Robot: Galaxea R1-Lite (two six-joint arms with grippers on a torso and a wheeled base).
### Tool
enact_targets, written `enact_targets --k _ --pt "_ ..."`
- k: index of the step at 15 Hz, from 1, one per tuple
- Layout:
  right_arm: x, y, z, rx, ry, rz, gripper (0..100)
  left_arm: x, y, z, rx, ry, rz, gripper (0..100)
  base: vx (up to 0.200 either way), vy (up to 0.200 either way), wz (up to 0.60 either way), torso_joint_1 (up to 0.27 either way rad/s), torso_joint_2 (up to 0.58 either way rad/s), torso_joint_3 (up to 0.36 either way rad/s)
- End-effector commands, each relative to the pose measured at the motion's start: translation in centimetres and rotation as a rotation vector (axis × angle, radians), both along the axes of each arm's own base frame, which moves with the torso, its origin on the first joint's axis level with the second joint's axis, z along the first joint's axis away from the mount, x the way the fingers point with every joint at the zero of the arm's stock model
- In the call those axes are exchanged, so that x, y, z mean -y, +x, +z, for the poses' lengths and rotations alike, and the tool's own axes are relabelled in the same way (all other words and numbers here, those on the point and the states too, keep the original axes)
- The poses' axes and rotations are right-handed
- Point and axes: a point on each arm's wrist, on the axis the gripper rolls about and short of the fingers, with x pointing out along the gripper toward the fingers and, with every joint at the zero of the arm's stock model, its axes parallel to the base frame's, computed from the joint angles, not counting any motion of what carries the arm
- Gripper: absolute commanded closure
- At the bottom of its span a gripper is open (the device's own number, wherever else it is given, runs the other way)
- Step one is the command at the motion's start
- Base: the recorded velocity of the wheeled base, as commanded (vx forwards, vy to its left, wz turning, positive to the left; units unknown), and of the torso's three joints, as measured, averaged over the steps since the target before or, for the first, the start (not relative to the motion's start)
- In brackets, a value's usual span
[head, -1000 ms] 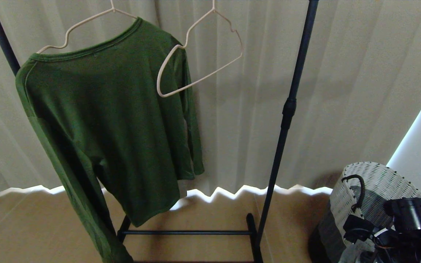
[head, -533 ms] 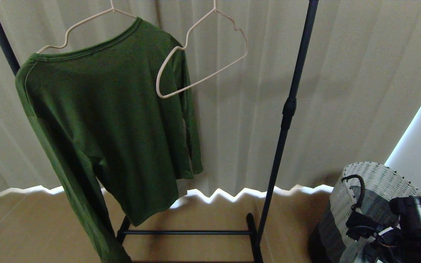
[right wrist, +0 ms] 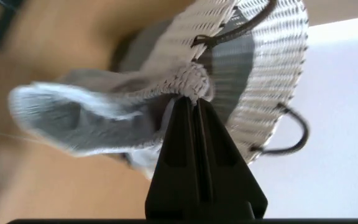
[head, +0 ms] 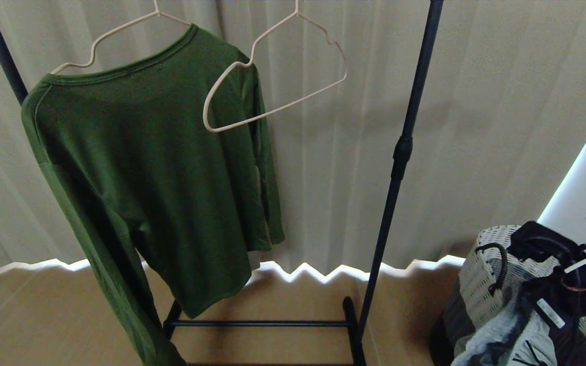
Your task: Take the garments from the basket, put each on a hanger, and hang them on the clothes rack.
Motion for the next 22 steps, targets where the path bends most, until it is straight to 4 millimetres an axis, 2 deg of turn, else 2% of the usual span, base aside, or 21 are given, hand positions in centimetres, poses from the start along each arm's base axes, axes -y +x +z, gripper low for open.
enact_targets --k 1,3,5,6,7,8,10,16,22 --pt "-0.9 -2.3 5.3 0.196 0.098 0.027 100 0.0 0.0 0.0 0.0 0.001 0.001 0 0.0 0.0 0.0 0.0 0.0 0.0" --pt "-1.2 -4.9 7.9 0.341 0.186 0.024 100 0.0 0.0 0.0 -0.002 0.002 0.001 0 0.0 0.0 0.0 0.0 0.0 0.0" --pt "-1.0 -6.5 9.2 0.427 0.214 0.025 100 0.0 0.0 0.0 -0.004 0.02 0.0 0 0.0 0.0 0.0 0.0 0.0 0.0" --pt "-1.0 -6.9 9.4 0.442 0.217 0.025 100 0.0 0.0 0.0 -0.006 0.028 0.0 0 0.0 0.0 0.0 0.0 0.0 0.0" --pt "-0.7 -8.2 9.9 0.489 0.23 0.027 100 0.0 0.0 -0.1 -0.006 0.058 0.001 0 0.0 0.0 0.0 0.0 0.0 0.0" --pt "-0.7 -8.5 10.0 0.497 0.232 0.028 100 0.0 0.0 -0.1 -0.005 0.063 0.001 0 0.0 0.0 0.0 0.0 0.0 0.0" --pt "-0.4 -10.3 9.7 0.525 0.235 0.032 100 0.0 0.0 -0.1 -0.006 0.071 0.001 0 -0.1 0.0 0.0 0.004 0.0 0.004" --pt "-0.3 -11.0 8.1 0.498 0.234 0.03 100 0.0 0.0 -0.1 -0.003 0.063 0.002 0 -0.2 0.0 0.0 -0.001 0.0 0.005" --pt "-1.0 -10.3 8.4 0.518 0.329 0.14 100 0.0 0.0 -0.1 -0.005 0.06 -0.001 0 0.0 0.0 0.0 0.0 0.0 0.0"
